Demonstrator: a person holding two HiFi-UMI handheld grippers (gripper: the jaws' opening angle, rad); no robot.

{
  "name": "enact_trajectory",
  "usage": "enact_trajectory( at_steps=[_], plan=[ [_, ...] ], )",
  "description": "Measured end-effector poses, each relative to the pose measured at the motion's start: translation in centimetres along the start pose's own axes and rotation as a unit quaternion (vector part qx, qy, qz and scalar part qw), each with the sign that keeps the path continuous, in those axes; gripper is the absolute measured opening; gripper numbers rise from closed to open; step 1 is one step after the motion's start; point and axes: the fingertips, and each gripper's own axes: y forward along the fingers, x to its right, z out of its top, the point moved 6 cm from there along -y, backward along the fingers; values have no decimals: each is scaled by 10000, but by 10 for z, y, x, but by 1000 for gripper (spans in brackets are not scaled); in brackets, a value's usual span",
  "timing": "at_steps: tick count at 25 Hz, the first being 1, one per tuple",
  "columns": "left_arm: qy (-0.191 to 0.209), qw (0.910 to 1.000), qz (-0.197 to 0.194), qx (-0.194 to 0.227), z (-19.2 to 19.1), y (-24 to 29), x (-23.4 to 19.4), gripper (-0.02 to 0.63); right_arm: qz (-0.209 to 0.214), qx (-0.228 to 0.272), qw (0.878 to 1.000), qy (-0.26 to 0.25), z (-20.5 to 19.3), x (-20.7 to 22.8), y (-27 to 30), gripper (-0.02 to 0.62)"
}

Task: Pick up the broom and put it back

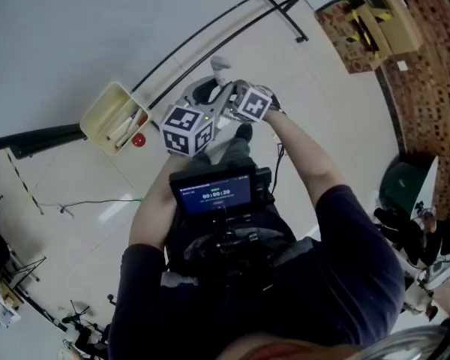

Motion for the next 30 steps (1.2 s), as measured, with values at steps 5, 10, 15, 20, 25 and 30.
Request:
enact_trajectory(
  at_steps=[5,10,15,20,25,30],
  plan=[
    [37,9977,613,-280,-24,0,-13,103,-205,-32,9997,134,-4,-5,35,106],
    [-321,9875,1457,-513,-58,-6,-59,101,-415,153,9975,544,-8,-2,54,117],
    [-390,9803,1808,-686,-76,-19,-90,101,-309,289,9945,958,-30,-14,44,118],
    [-214,9783,1963,-626,-62,-12,-106,101,-401,504,9842,1649,-33,-13,21,117],
    [-377,9718,2309,-289,-60,-12,-123,100,-346,2284,9446,2332,25,-6,-39,118],
    [-398,9678,2484,-27,-63,-11,-132,100,-229,3380,9266,1633,103,-16,-103,118]
  ],
)
